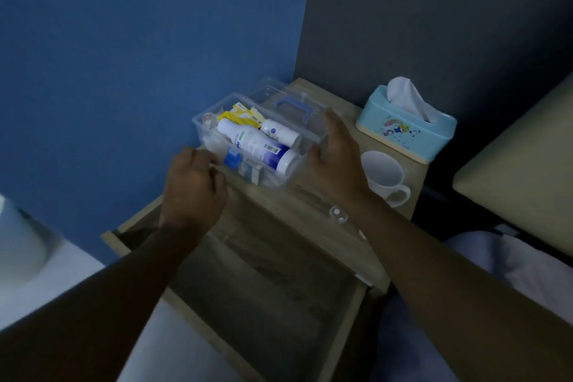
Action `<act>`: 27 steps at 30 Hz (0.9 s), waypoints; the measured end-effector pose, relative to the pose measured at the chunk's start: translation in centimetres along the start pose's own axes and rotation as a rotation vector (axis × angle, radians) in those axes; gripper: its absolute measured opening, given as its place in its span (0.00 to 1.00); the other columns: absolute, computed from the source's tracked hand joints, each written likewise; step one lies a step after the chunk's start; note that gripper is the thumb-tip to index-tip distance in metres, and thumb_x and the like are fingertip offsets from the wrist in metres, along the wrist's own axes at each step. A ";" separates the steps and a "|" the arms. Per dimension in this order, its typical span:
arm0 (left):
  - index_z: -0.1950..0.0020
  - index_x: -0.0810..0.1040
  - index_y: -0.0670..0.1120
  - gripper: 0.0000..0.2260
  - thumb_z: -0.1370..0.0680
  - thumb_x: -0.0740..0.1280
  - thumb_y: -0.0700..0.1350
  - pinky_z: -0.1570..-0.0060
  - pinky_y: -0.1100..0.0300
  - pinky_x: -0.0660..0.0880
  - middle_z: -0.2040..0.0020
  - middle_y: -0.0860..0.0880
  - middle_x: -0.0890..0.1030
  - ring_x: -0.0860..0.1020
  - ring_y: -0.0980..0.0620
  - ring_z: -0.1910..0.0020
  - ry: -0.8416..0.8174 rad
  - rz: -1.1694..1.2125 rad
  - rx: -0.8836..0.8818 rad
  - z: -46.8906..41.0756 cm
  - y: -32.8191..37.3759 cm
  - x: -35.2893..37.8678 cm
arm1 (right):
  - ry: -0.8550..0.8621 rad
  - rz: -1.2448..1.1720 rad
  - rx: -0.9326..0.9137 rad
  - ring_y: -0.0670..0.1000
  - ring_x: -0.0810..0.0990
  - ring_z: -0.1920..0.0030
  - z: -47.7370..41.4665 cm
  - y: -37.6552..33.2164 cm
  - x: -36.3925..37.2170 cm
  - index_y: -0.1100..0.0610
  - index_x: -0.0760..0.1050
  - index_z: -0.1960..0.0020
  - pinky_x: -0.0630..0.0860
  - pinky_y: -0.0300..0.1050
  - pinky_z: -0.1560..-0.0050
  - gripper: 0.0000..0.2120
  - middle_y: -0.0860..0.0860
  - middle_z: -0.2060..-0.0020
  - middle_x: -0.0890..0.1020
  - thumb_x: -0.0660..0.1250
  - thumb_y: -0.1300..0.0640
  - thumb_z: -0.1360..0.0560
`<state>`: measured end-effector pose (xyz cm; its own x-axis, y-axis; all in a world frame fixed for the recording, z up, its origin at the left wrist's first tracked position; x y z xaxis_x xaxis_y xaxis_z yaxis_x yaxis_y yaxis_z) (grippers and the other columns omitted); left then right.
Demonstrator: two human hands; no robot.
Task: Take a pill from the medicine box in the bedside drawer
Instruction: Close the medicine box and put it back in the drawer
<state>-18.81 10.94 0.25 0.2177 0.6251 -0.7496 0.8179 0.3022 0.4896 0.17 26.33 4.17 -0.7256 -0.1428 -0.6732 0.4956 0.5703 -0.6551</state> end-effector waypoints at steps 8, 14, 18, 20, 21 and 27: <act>0.23 0.53 0.34 0.29 0.21 0.57 0.44 0.24 0.50 0.50 0.22 0.35 0.52 0.51 0.38 0.22 -0.233 -0.027 -0.012 -4.2 -1.8 2.1 | -0.006 -0.114 0.605 0.59 0.69 0.27 -4.8 5.5 2.7 0.61 0.56 0.21 0.68 0.45 0.39 0.28 0.59 0.25 0.66 0.57 0.53 0.18; 0.23 0.49 0.32 0.34 0.26 0.49 0.49 0.23 0.49 0.50 0.22 0.34 0.50 0.49 0.39 0.21 -0.306 -0.064 0.049 -3.6 -1.5 3.1 | 0.028 -0.404 0.758 0.55 0.75 0.45 -6.4 7.2 3.8 0.68 0.67 0.29 0.67 0.44 0.49 0.21 0.62 0.34 0.75 0.57 0.58 0.18; 0.22 0.49 0.35 0.34 0.26 0.50 0.48 0.24 0.48 0.52 0.21 0.36 0.50 0.50 0.40 0.21 -0.318 -0.092 0.073 -3.7 -1.9 3.0 | 0.115 -0.560 0.802 0.56 0.76 0.49 -7.0 7.6 2.8 0.64 0.73 0.34 0.75 0.51 0.46 0.17 0.56 0.48 0.76 0.60 0.60 0.21; 0.22 0.49 0.34 0.34 0.26 0.51 0.47 0.24 0.48 0.53 0.21 0.36 0.51 0.51 0.40 0.22 -0.308 -0.104 0.082 -3.7 -2.0 3.0 | 0.173 -0.536 0.810 0.58 0.79 0.55 -7.1 8.0 2.0 0.60 0.76 0.51 0.78 0.52 0.50 0.07 0.56 0.56 0.79 0.61 0.59 0.22; 0.22 0.49 0.34 0.33 0.25 0.51 0.46 0.24 0.49 0.52 0.21 0.35 0.51 0.51 0.39 0.22 -0.302 -0.115 0.083 -3.7 -2.0 3.1 | 0.193 -0.481 0.763 0.57 0.78 0.58 -7.3 7.7 1.5 0.57 0.75 0.57 0.77 0.47 0.57 0.07 0.54 0.61 0.77 0.61 0.58 0.22; 0.22 0.46 0.35 0.34 0.22 0.58 0.43 0.23 0.49 0.50 0.21 0.37 0.48 0.48 0.40 0.21 -0.352 -0.160 0.069 -3.9 -2.6 4.1 | 0.427 -0.178 0.284 0.44 0.78 0.48 -6.3 3.3 -2.1 0.54 0.78 0.33 0.69 0.24 0.59 0.17 0.47 0.49 0.82 0.60 0.50 0.18</act>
<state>-22.13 15.52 -2.31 0.2440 0.2847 -0.9270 0.8878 0.3192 0.3317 0.33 33.65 5.59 -0.9104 0.1578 -0.3824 0.4135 0.3179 -0.8532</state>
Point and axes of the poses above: each hand's wrist, its own z-axis away from the middle knuckle, its own x-axis out of the palm, y = z × x, the point moved 8 cm from there along -z, towards the middle knuckle
